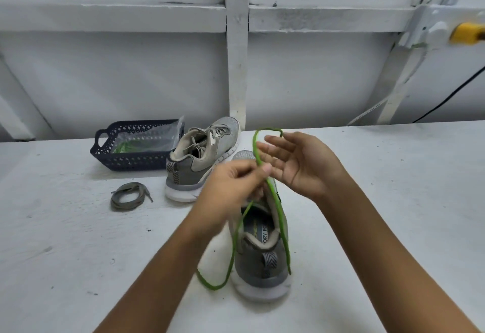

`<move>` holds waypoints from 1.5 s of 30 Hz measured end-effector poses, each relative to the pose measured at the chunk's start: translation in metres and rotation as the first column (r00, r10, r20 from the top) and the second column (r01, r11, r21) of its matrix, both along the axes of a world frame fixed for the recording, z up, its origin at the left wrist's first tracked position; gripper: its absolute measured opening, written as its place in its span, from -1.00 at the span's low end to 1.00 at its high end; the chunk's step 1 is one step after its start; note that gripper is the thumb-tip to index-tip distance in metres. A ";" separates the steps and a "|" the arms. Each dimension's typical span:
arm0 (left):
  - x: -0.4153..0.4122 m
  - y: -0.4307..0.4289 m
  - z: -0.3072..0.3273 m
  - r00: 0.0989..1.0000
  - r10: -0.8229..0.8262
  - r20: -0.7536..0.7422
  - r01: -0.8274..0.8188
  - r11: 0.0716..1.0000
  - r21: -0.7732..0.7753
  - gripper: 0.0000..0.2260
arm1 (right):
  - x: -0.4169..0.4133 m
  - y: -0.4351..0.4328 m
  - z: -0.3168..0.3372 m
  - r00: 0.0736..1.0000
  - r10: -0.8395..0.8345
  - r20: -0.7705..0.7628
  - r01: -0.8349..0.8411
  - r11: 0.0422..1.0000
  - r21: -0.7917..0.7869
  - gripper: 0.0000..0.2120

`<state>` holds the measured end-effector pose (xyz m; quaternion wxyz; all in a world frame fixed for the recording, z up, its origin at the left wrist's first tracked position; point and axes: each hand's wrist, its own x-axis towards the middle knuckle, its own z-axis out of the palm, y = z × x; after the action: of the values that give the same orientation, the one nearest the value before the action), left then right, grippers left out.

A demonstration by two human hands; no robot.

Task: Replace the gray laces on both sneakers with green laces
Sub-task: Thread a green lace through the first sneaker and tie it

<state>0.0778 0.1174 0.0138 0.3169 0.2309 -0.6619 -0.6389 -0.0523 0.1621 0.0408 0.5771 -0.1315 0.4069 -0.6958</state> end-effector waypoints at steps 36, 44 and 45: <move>-0.010 -0.013 -0.035 0.779 0.433 0.455 -0.047 0.762 -0.646 -0.89 | 0.006 0.035 -0.070 0.732 -0.275 -0.623 0.347 0.938 -0.007 -0.90; -0.011 -0.004 -0.041 0.765 0.408 0.498 -0.025 0.792 -0.610 -0.89 | 0.009 0.032 -0.085 0.652 -0.312 -0.692 0.408 0.913 -0.027 -0.84; -0.011 -0.004 -0.041 0.767 0.406 0.496 -0.026 0.793 -0.608 -0.89 | 0.009 0.032 -0.086 0.637 -0.310 -0.706 0.415 0.910 -0.025 -0.83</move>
<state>0.0667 0.1130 -0.0273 0.2177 0.3954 -0.8534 -0.2607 -0.0434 0.1942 -0.0451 0.2369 -0.2584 0.6588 -0.6656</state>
